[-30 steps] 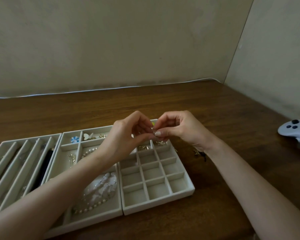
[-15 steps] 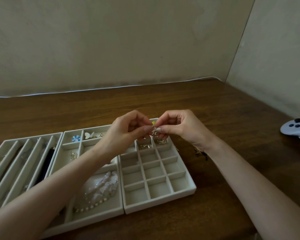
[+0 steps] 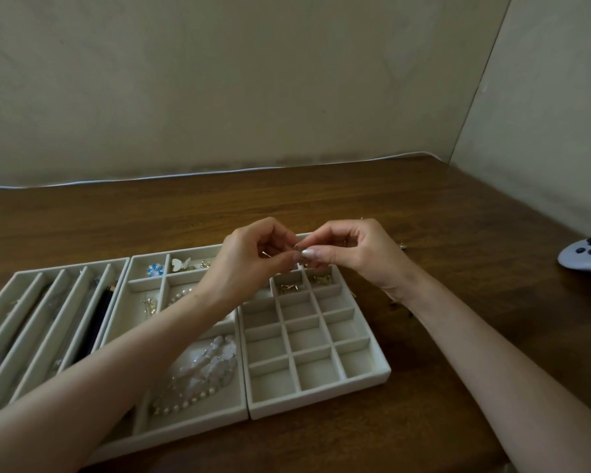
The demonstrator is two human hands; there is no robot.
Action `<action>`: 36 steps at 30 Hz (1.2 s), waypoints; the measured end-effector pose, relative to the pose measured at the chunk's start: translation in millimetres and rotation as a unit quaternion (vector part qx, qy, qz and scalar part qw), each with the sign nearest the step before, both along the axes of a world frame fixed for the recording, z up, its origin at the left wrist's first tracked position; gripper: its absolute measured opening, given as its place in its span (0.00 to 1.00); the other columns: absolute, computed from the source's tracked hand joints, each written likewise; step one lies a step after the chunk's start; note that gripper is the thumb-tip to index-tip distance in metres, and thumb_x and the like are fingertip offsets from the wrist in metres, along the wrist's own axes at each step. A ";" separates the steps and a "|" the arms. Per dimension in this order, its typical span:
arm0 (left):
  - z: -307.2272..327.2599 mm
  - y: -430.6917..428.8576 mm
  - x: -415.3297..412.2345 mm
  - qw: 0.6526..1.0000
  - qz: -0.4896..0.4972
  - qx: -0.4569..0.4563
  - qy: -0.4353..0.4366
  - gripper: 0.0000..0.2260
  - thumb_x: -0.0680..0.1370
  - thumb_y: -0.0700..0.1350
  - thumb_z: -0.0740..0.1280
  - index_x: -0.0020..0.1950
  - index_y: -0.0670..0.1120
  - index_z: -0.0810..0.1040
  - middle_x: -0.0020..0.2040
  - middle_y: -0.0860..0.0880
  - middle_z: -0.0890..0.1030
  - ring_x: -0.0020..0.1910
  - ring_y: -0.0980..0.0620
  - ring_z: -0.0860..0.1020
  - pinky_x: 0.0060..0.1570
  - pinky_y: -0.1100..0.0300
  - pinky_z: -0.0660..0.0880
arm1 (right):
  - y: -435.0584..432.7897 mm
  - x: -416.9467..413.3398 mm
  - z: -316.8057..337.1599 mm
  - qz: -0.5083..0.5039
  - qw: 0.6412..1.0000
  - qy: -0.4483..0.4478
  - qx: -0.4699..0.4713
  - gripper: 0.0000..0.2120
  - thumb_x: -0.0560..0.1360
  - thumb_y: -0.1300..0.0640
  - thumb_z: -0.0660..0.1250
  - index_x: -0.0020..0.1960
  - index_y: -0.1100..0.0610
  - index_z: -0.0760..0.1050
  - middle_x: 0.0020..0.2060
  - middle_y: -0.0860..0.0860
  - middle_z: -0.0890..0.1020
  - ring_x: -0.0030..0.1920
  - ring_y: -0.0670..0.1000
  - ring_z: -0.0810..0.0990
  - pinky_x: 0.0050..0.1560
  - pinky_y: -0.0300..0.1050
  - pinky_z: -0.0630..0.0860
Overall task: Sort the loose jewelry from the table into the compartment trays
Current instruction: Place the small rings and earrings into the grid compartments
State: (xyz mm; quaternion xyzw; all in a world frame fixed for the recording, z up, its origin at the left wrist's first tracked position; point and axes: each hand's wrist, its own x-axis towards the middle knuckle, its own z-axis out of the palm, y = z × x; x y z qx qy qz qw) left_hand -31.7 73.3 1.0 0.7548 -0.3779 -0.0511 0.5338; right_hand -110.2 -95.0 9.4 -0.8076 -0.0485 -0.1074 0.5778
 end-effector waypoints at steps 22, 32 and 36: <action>8.8 -10.8 5.3 0.996 -0.015 0.075 0.050 0.02 0.72 0.38 0.70 0.44 0.41 0.81 0.42 0.41 0.83 0.44 0.43 0.82 0.48 0.52 0.80 | -36.0 3.2 -1.7 -0.194 0.929 0.140 -0.282 0.04 0.74 0.54 0.69 0.43 0.53 0.81 0.45 0.45 0.81 0.48 0.41 0.76 0.59 0.44 0.70; 17.4 36.2 17.3 0.965 0.019 0.231 -0.123 0.04 0.71 0.41 0.73 0.39 0.49 0.81 0.36 0.54 0.82 0.36 0.62 0.78 0.37 0.72 0.72 | -38.6 3.4 -4.1 -0.219 0.932 0.079 -0.278 0.06 0.76 0.53 0.67 0.47 0.55 0.81 0.31 0.43 0.77 0.33 0.41 0.76 0.36 0.34 0.67; 12.2 36.8 12.7 0.934 0.013 0.304 -0.186 0.06 0.71 0.42 0.73 0.39 0.52 0.79 0.37 0.57 0.80 0.39 0.61 0.78 0.42 0.64 0.75 | -38.0 3.5 -6.0 -0.234 0.934 0.053 -0.265 0.06 0.76 0.53 0.68 0.47 0.55 0.81 0.32 0.46 0.79 0.34 0.43 0.78 0.37 0.35 0.70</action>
